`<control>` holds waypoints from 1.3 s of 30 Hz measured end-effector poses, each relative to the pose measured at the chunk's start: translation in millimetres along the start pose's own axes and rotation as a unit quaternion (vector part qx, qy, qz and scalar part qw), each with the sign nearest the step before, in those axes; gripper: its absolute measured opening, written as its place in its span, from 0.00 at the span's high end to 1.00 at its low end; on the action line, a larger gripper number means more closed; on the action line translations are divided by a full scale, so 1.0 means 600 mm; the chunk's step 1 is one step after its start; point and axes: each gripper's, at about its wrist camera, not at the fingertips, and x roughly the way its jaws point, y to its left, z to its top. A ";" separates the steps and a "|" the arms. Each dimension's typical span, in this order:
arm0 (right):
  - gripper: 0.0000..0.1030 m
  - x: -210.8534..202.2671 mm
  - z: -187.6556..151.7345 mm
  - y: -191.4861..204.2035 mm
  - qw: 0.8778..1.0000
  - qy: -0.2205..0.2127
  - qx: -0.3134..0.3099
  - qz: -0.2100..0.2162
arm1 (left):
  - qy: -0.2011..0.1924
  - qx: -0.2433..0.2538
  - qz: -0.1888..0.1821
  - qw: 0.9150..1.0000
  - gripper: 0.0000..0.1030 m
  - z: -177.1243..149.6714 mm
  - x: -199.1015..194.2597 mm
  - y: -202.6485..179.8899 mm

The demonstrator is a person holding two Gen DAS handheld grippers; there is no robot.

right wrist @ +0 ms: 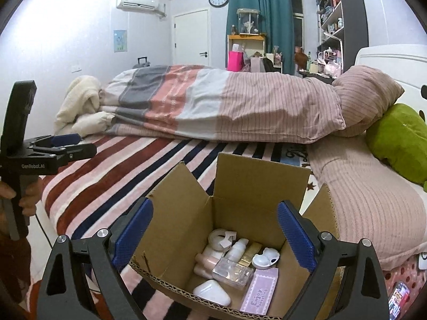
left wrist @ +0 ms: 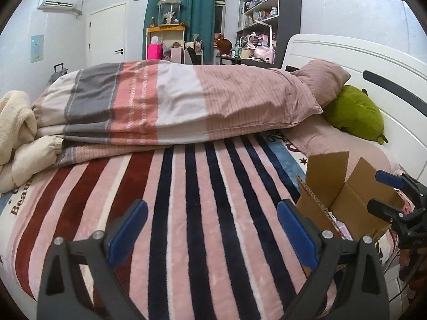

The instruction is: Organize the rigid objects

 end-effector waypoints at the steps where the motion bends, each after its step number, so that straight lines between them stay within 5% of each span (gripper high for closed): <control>1: 0.09 0.000 0.000 0.000 1.000 0.000 -0.001 0.000 | 0.000 0.001 0.002 1.000 0.06 0.000 0.002 0.000; 39: 0.09 -0.008 0.019 0.008 1.000 -0.015 -0.011 0.019 | -0.009 -0.002 0.002 1.000 0.06 0.010 -0.007 -0.002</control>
